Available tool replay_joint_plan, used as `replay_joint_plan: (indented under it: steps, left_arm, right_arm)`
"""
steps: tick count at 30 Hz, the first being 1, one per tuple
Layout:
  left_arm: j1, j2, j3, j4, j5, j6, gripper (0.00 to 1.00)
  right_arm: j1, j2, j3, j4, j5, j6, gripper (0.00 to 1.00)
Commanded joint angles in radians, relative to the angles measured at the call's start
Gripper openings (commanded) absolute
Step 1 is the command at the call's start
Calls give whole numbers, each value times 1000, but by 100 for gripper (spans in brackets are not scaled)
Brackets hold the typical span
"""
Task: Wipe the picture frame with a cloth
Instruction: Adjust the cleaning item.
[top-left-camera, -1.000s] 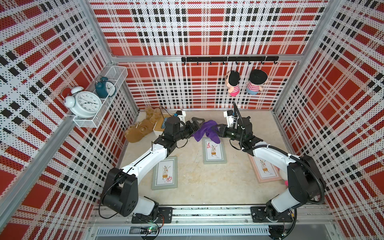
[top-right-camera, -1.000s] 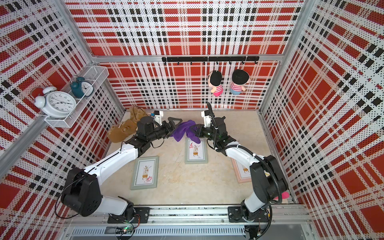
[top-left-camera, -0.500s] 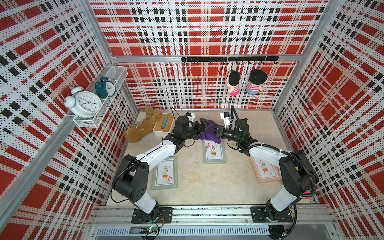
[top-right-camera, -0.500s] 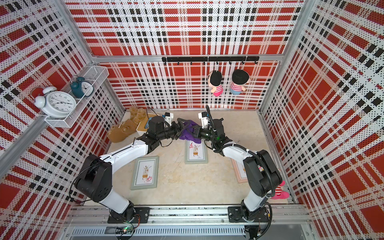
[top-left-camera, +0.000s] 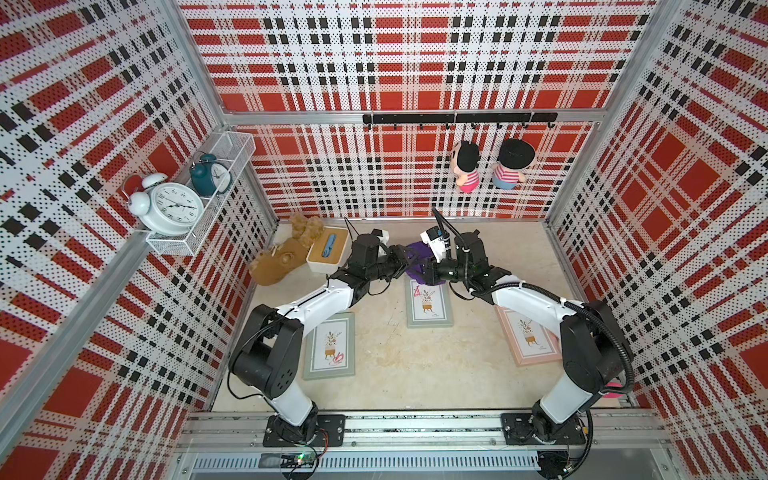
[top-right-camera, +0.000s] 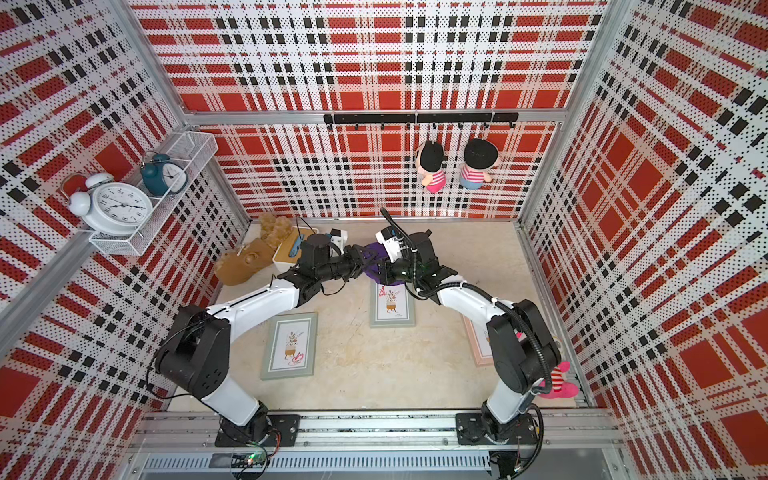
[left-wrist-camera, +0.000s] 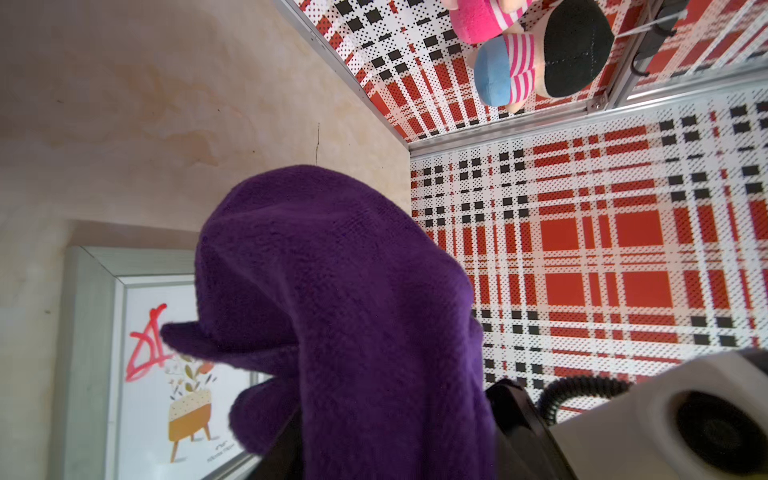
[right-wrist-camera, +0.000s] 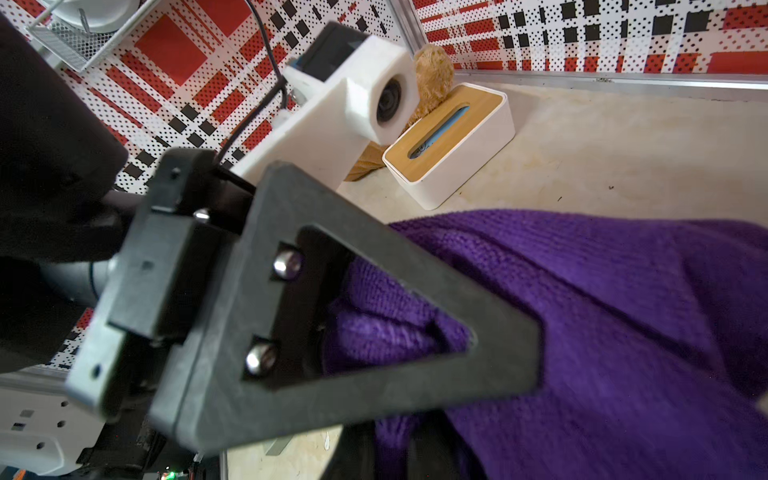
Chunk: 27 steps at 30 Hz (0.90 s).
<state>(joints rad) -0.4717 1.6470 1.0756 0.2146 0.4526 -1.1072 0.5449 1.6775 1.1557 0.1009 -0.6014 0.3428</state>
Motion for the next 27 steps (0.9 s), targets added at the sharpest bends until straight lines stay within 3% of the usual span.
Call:
replay_joint_plan:
  steps: [1,3,4,7,9,11,14,18,27]
  left_arm:
    - [-20,-21,3,74,50,17,24]
    - [-11,-26,0,78,38,20,10]
    - [-3,-34,-6,84,28,20,2]
    - [24,-59,-36,94,3,22,0]
    - [52,-79,-53,78,-8,36,0]
    - [79,-104,-72,48,-28,60,0]
    - [114,-149,-110,11,-70,84,0]
    - [147,-198,-144,-70,-128,139,0]
    - [145,-204,-128,-330,-405,357,0]
  right_arm:
    - [23,-2,1,-135,-4,-142,0]
    - [23,-28,-14,-144,16,-154,8]
    - [23,-42,-21,-151,48,-153,17]
    - [16,-112,-53,-143,157,-94,58]
    - [-1,-167,-90,-112,188,-24,80]
    - [-19,-218,-125,-88,210,28,91]
    - [-41,-270,-161,-86,285,95,96]
    - [-79,-269,-181,-120,377,200,95]
    - [-174,-107,-163,-239,443,352,76]
